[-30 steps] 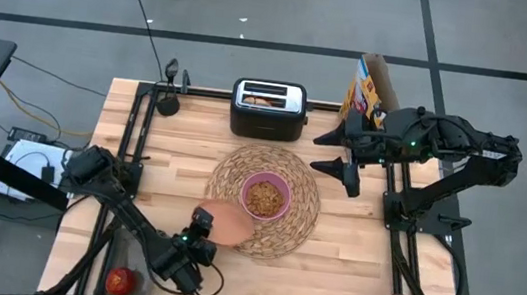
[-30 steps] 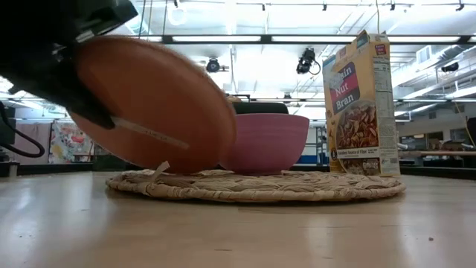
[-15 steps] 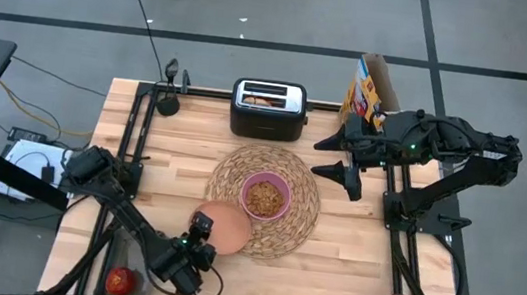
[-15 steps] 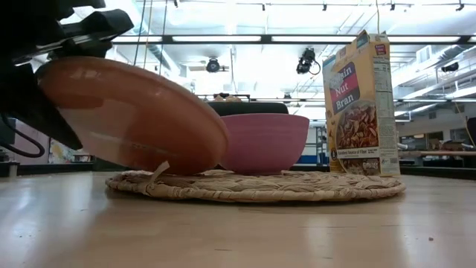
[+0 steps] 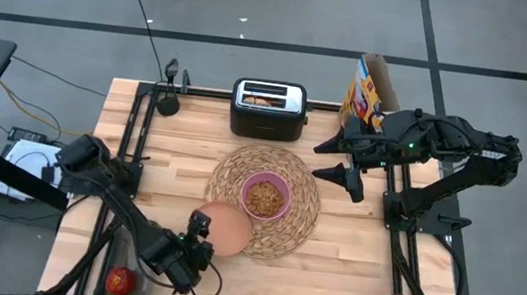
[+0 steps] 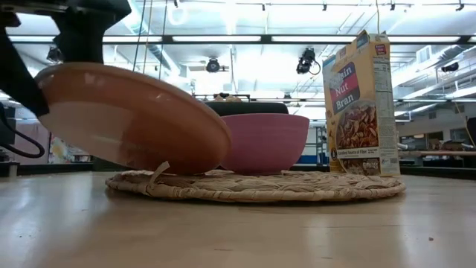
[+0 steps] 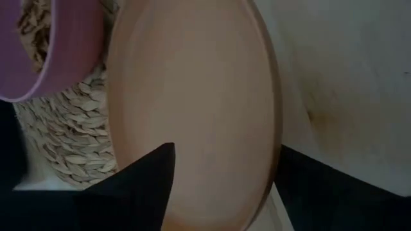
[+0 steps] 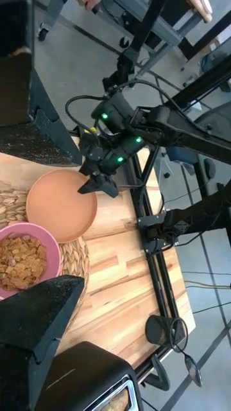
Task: Arrange a breakfast setting
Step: Put the brown plate on the brown placemat
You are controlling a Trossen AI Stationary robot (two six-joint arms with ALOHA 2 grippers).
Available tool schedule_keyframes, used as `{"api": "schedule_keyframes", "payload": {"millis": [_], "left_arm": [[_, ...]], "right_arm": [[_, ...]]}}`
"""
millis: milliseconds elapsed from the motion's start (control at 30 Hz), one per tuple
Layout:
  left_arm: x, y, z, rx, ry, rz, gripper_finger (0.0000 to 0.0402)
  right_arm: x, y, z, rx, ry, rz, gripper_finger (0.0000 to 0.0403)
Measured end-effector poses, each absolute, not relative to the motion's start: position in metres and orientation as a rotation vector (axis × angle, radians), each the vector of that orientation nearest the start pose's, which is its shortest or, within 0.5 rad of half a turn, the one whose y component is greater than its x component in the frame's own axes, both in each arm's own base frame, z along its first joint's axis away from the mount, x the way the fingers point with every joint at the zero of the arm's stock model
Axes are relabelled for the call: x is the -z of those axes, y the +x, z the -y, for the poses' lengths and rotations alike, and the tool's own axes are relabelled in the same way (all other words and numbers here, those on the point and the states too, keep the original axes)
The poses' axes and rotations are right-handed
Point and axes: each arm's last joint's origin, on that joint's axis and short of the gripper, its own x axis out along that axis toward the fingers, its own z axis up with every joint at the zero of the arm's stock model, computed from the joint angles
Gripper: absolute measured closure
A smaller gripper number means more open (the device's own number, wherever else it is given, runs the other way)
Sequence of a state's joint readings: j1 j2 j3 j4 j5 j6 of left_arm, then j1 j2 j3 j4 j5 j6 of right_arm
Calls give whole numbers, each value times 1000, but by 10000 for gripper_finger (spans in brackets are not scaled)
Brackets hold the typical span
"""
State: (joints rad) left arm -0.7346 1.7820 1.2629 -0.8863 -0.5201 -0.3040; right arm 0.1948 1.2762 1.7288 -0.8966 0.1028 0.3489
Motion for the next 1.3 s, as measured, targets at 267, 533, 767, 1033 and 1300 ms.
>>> {"api": "schedule_keyframes", "payload": {"millis": [267, 533, 767, 1033, 1300], "left_arm": [[-206, 262, 214, 57, 501, -1098, 141], [-208, 277, 210, 92, 393, -1052, 140], [-225, 269, 197, 13, 257, -1083, 140], [-224, 281, 166, -75, 75, -1010, 140], [-181, 282, 140, -110, -101, -1044, 141]], "right_arm": [[-466, 221, -41, 6, 297, -519, 109], [-449, 227, -43, -7, 327, -582, 110], [-442, 229, -44, -14, 340, -611, 110], [-442, 229, -44, -8, 339, -611, 110], [-441, 227, -53, -23, 402, -626, 110]]}}
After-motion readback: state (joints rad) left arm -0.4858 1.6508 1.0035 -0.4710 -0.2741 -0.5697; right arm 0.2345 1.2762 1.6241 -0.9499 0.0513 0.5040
